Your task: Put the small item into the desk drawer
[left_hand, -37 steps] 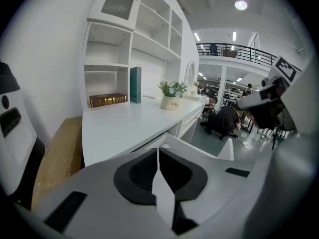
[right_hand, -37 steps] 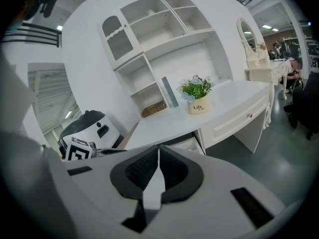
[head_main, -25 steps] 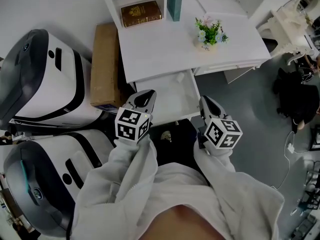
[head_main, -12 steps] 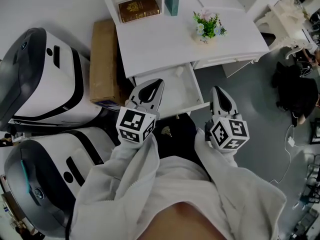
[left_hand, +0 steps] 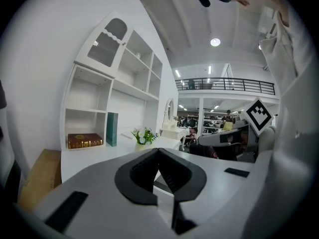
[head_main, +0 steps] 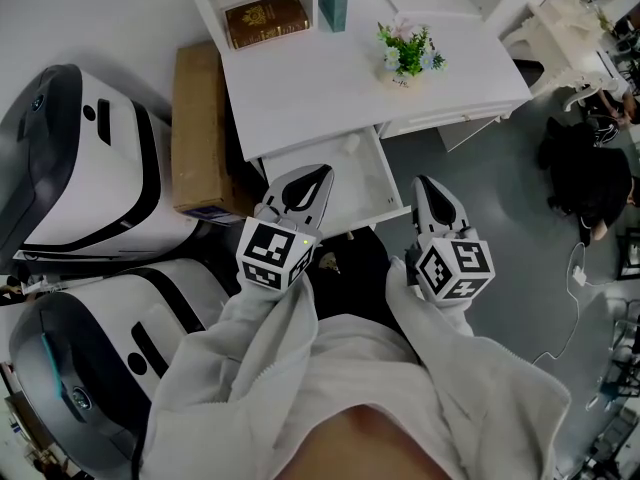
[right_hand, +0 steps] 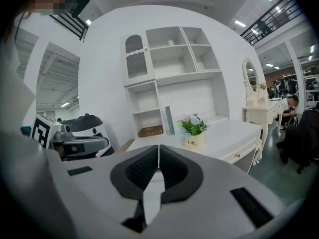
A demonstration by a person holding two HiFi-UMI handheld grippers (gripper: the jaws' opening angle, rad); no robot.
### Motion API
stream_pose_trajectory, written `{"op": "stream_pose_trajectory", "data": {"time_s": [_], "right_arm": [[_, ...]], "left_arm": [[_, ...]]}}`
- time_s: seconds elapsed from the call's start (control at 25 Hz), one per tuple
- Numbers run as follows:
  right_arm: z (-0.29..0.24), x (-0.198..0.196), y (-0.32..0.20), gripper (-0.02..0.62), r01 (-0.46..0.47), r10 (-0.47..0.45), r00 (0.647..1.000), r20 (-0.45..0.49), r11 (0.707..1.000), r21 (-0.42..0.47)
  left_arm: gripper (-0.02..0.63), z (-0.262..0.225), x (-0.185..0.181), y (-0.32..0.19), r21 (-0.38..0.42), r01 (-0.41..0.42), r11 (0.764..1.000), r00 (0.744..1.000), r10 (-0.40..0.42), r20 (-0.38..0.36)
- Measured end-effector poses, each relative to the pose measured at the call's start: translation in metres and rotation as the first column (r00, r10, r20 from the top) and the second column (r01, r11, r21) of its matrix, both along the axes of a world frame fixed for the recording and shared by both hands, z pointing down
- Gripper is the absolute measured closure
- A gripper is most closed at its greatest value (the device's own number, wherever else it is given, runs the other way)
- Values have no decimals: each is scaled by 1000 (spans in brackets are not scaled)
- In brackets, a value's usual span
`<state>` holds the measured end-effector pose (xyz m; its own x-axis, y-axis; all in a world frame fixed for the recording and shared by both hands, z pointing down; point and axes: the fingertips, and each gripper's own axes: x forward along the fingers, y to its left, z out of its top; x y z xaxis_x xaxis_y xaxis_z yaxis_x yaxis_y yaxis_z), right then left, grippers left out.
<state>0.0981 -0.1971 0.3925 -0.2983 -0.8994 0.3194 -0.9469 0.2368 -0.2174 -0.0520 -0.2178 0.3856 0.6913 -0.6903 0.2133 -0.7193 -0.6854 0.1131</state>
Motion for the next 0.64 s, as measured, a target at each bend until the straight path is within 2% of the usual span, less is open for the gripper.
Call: {"op": "stream_pose_trajectory", "data": {"time_s": [0.64], "right_arm": [[11, -6, -5, 560, 41, -41, 999, 5, 998, -40]], "left_arm": [[589, 8, 0, -3, -30, 11, 1000, 1000, -11, -10]]}}
